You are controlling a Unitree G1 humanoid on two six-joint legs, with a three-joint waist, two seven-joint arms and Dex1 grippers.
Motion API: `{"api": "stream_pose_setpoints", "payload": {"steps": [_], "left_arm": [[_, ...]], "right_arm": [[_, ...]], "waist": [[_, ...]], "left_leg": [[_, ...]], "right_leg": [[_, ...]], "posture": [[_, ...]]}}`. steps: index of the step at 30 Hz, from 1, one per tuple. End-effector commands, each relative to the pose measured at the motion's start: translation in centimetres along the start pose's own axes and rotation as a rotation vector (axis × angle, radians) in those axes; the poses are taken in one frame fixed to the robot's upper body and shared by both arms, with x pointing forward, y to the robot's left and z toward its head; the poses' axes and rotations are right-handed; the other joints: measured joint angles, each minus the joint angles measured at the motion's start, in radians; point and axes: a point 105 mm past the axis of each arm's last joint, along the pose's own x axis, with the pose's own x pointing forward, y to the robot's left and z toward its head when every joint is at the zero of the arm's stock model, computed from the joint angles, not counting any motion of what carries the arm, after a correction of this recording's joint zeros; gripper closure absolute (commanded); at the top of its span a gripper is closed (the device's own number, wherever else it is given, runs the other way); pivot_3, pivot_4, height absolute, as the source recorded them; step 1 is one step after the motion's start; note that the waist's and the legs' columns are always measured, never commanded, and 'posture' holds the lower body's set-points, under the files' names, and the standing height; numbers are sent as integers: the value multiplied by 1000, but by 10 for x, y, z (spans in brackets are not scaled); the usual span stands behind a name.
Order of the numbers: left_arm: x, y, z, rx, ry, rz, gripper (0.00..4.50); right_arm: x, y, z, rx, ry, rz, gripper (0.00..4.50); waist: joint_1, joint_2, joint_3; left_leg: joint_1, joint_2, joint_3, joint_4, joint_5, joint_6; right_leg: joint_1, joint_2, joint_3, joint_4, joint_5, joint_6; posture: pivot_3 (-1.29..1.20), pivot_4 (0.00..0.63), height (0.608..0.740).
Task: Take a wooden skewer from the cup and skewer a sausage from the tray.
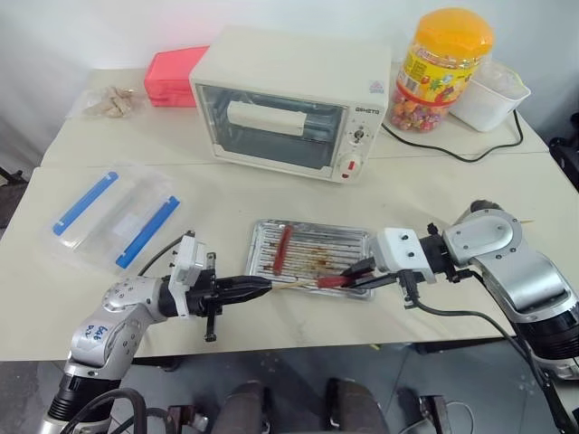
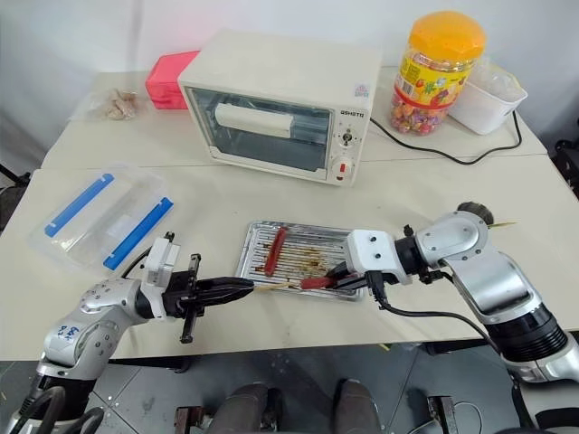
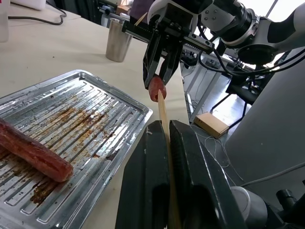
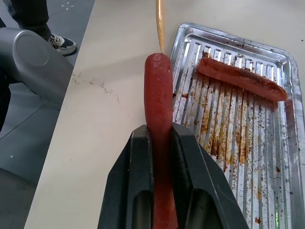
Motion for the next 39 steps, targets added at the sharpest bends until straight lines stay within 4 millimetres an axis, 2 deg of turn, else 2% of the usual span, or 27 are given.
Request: {"api": "stream_pose_setpoints", "payload": {"steps": [1, 8, 15, 28, 39], "left_arm": [[1, -2, 2, 20, -4, -11, 4500], [-1, -1, 1, 16, -5, -6, 4500], [2, -1, 1, 16, -11, -11, 4500], [0, -2, 1, 11, -10, -9, 4500], [2, -2, -1, 3, -10, -11, 4500]], "right_arm": [[-8, -4, 16, -55, -31, -29, 4299], [-15, -5, 11, -49, -26, -45, 4299], [-12, -3, 13, -52, -31, -29, 4299], [-9, -1, 2, -43, 11, -14, 4299], [-2, -1, 13, -65, -30, 6, 4299]], "waist": [[0, 0, 0], [0, 0, 0], [0, 0, 0], [0, 0, 0], [0, 0, 0]], "left_leg": [[0, 0, 0, 0, 0, 0], [0, 0, 0, 0, 0, 0], [0, 0, 0, 0, 0, 0], [0, 0, 0, 0, 0, 0], [0, 0, 0, 0, 0, 0]], "right_leg": [[0, 0, 0, 0, 0, 0], [0, 0, 0, 0, 0, 0], [0, 0, 0, 0, 0, 0], [0, 0, 0, 1, 0, 0], [0, 0, 0, 1, 0, 0]], "posture": [[0, 150, 740], [0, 150, 740], [0, 150, 740], [0, 150, 740], [0, 150, 740]]}}
